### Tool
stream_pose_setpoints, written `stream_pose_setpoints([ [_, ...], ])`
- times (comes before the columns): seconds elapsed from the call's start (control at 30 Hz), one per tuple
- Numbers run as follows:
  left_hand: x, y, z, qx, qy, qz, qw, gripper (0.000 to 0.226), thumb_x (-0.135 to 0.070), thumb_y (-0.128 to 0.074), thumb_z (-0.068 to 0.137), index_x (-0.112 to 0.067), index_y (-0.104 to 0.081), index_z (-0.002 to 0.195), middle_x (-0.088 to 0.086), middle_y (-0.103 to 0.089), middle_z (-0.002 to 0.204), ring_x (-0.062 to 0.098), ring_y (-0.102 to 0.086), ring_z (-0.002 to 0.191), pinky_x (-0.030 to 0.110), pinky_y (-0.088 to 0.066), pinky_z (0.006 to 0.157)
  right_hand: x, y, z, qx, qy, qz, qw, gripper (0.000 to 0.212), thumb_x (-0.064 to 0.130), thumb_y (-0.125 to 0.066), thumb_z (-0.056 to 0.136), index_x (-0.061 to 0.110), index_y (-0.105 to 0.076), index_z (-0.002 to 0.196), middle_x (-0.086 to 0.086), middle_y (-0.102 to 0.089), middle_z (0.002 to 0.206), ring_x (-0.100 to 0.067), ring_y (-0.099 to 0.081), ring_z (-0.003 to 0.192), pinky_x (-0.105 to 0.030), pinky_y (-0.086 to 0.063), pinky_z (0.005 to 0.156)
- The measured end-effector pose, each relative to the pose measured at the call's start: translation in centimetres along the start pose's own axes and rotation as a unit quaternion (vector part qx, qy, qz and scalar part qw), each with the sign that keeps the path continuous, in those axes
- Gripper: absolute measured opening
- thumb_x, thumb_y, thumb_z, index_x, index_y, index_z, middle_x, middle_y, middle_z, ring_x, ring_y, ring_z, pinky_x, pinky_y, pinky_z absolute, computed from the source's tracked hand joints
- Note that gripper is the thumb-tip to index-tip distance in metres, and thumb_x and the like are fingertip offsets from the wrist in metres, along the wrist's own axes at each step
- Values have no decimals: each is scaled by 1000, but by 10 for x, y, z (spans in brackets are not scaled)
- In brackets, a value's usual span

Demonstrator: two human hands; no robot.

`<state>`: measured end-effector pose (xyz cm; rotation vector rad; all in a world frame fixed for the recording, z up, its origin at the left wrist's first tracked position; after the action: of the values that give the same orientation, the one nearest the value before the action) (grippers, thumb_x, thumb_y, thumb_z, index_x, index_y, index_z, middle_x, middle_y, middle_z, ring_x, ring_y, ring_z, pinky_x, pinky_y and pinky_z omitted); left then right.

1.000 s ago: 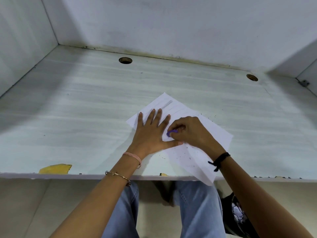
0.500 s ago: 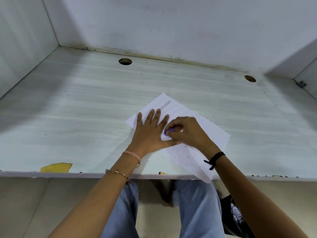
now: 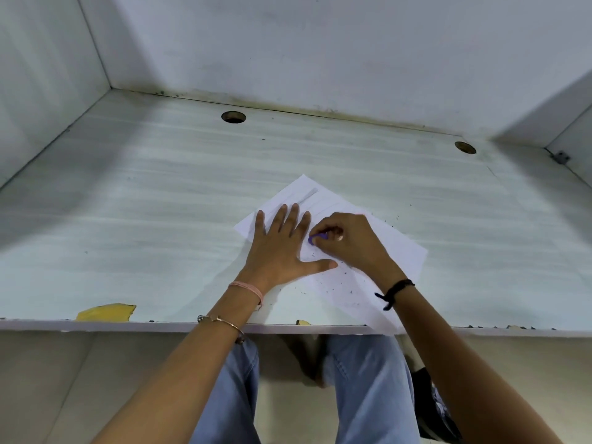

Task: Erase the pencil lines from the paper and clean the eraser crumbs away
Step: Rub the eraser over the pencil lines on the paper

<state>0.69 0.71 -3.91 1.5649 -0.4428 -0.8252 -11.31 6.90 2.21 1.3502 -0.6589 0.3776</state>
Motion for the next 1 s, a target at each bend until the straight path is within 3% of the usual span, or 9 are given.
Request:
stream_pose_setpoints([
  [0.1,0,1,-1,-1,-2,4,1000,114,-93,-22,68,-26,3,157,2,12,164,19,15,150,58,13,116,-6,4,-3,67,-8,-8,998,9,14,-74,74,22,-76,77,9,-69,73,-2,-60,65,-11,-44,60],
  [0.23,1,0,-2,2,-6,-9,1000,103,-92,-22,71,-38,5,155,2,16,163,19,18,149,57,15,116,-37,27,8,-70,-84,9,994,9,10,-70,76,19,-74,76,1,-70,75,-2,-53,58,-8,-41,56],
  [0.33,0,1,-2,1,-14,-12,1000,92,-91,-19,74,-47,4,153,2,15,164,20,18,149,58,15,115,-46,24,1,-82,-89,45,992,8,12,-70,78,20,-73,78,-4,-70,77,-12,-53,63,-21,-47,64],
  [0.43,-3,4,-6,5,0,-25,1000,85,-87,-18,79,-47,-4,153,1,11,164,20,15,150,61,13,115,-48,23,-3,-83,-90,64,990,7,13,-71,79,20,-73,79,-5,-69,79,-12,-52,64,-20,-46,66],
  [0.53,-9,10,-10,-6,14,-17,1000,89,-91,-15,74,-45,-25,149,5,-11,162,25,-3,150,64,3,114,-49,22,-5,-82,-80,74,991,6,12,-71,79,18,-72,80,-8,-68,80,-7,-49,62,-15,-44,63],
  [0.63,-16,13,0,-81,-25,13,996,101,-95,-13,64,-30,-48,131,3,-41,140,25,-31,138,66,-8,112,-49,19,-8,-87,-74,84,990,6,12,-73,78,15,-71,82,-10,-67,80,-3,-47,61,-10,-43,61],
  [0.7,-19,10,12,-107,-49,-4,993,106,-96,-14,62,-19,-52,125,3,-45,139,24,-32,140,66,-8,113,-48,20,-6,-87,-77,80,990,6,12,-74,77,15,-71,82,-7,-68,79,-1,-48,60,-7,-42,60],
  [0.87,-21,-6,23,-36,-34,-10,999,121,-99,6,53,-36,-15,154,-1,3,165,17,6,151,60,9,116,-31,12,-8,-52,-33,49,997,5,8,-72,77,13,-72,80,4,-66,72,-1,-52,62,-7,-40,60],
  [1.0,-18,-7,23,-19,-26,-6,999,109,-96,0,60,-42,-1,154,-4,10,164,16,12,151,59,12,116,-35,24,1,-100,-33,-3,994,7,5,-70,76,10,-73,79,9,-60,68,7,-52,64,-6,-37,60],
])
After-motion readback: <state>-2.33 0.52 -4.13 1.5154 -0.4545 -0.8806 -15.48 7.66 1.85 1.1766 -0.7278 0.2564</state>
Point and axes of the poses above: each hand's wrist, its own z-axis towards the middle knuckle, its own y-axis out of the back of the hand, x = y × z, the point moved 4 cm from there along z, towards the middle knuckle
